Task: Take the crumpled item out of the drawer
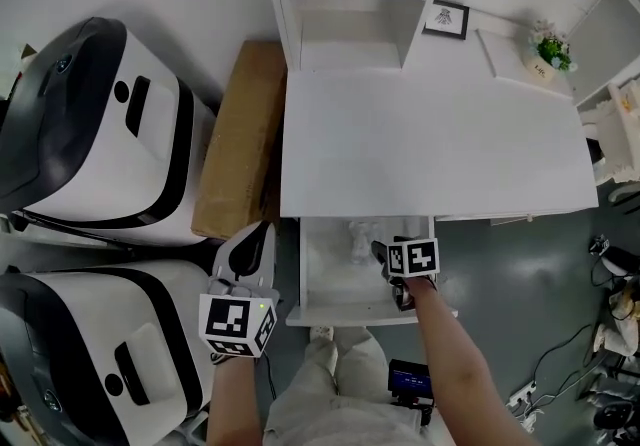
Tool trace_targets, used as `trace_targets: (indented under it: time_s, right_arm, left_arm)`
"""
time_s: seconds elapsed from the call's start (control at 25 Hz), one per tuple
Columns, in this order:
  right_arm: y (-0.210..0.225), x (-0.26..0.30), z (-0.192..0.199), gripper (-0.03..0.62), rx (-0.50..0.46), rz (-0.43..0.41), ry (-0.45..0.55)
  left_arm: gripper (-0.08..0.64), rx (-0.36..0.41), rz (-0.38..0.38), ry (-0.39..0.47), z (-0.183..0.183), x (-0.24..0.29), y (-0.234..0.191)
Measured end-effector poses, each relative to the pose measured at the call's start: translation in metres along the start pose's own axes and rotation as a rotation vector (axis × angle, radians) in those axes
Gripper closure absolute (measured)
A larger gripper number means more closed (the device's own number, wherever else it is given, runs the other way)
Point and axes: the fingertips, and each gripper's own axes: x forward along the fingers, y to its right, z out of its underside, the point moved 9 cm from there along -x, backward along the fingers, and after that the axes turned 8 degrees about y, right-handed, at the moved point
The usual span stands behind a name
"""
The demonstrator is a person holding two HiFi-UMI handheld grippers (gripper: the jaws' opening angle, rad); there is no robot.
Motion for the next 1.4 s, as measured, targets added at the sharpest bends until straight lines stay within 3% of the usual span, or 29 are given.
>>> trace_targets:
  time_s: [0.36,0.84,0.96,1.08,1.4]
  right_arm:
    - [0.020,0.047,0.019,0.376,0.080,0.056,-0.087]
    - [0.017,0.072,0.039,0.390,0.044,0.104,-0.110]
    - [0.020,0.072,0.038,0.423,0.042,0.101,-0.106]
    - [0.022,0.071,0.037,0.509,0.073,0.066,-0.118]
    - [0.009,0.057,0.027,0.534,-0.017,0.046,-0.088]
  left_arm:
    - [0.554,0.006,-0.026,-0.036,0.009,0.012,-0.006]
    - [0.554,0.039,-0.038,-0.090,0.020,0.000,-0.008]
    - [0.552,0.043,-0.038,-0.096,0.021,-0.003,-0.007]
    - [0.554,0.051,-0.027,-0.101,0.021,-0.005,-0.004]
    - [0.554,0.068,-0.002,-0.080,0.011,-0.002,0.004]
